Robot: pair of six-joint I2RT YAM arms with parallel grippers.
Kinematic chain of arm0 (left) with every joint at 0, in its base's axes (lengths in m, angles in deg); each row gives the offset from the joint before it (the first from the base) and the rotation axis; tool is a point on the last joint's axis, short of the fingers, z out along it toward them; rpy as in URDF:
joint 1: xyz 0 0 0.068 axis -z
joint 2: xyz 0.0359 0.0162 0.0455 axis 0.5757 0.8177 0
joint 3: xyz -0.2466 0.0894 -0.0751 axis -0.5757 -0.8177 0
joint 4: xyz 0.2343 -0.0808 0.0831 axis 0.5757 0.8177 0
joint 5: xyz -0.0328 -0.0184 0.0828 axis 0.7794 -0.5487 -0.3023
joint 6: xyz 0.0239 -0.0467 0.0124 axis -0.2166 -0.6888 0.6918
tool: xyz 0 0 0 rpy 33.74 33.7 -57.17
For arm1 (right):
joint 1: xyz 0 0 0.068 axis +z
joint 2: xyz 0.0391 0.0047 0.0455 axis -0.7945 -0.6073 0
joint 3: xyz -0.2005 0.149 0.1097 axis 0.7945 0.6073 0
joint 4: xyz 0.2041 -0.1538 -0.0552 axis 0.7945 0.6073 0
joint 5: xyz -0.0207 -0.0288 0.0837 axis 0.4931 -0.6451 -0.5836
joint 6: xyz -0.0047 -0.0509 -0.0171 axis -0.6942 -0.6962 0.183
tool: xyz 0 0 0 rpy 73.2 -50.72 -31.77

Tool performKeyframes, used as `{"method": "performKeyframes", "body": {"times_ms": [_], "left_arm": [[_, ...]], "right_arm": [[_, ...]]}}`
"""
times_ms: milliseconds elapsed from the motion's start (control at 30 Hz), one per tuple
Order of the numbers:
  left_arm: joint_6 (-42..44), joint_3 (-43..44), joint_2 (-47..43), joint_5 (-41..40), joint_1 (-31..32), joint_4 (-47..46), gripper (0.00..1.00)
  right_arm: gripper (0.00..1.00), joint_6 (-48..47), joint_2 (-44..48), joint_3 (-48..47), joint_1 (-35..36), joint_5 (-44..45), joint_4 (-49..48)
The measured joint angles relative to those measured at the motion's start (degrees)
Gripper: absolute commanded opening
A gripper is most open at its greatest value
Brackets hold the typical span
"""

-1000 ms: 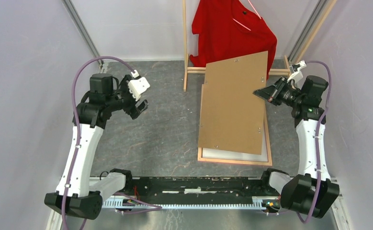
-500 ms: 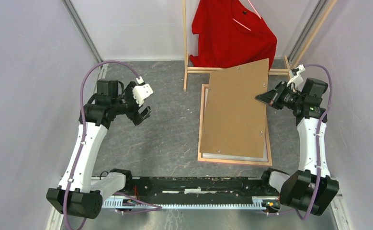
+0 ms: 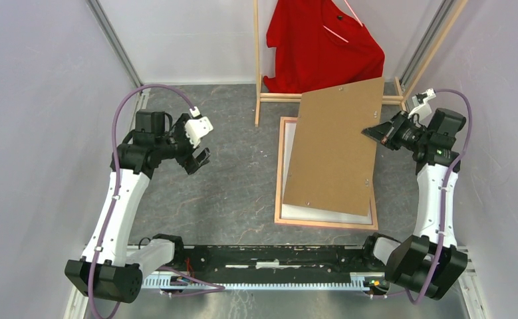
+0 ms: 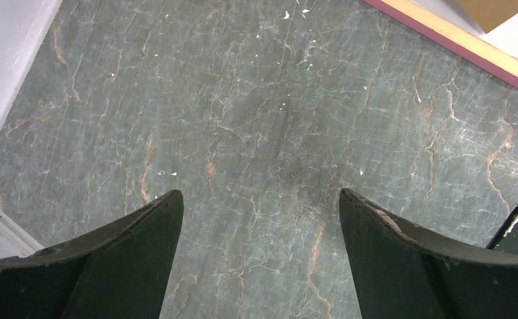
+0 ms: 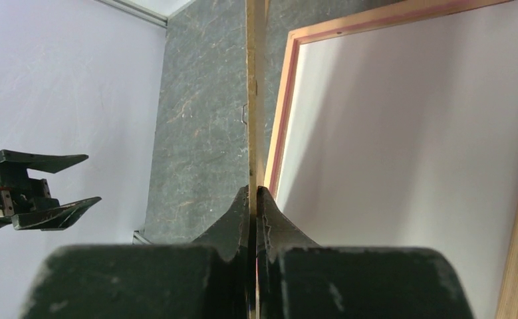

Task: Put the photo into the frame
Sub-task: Place the photo frame item in the photo frame.

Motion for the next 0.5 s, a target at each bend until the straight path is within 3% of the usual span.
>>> {"method": "performKeyframes", "body": {"times_ms": [500], "left_arm": [[0.6, -0.4, 0.5, 0.0, 0.0, 0.2, 0.92]], "right_arm": [[0.0, 2.3, 1.9, 5.2, 0.3, -1.1, -3.2]]}}
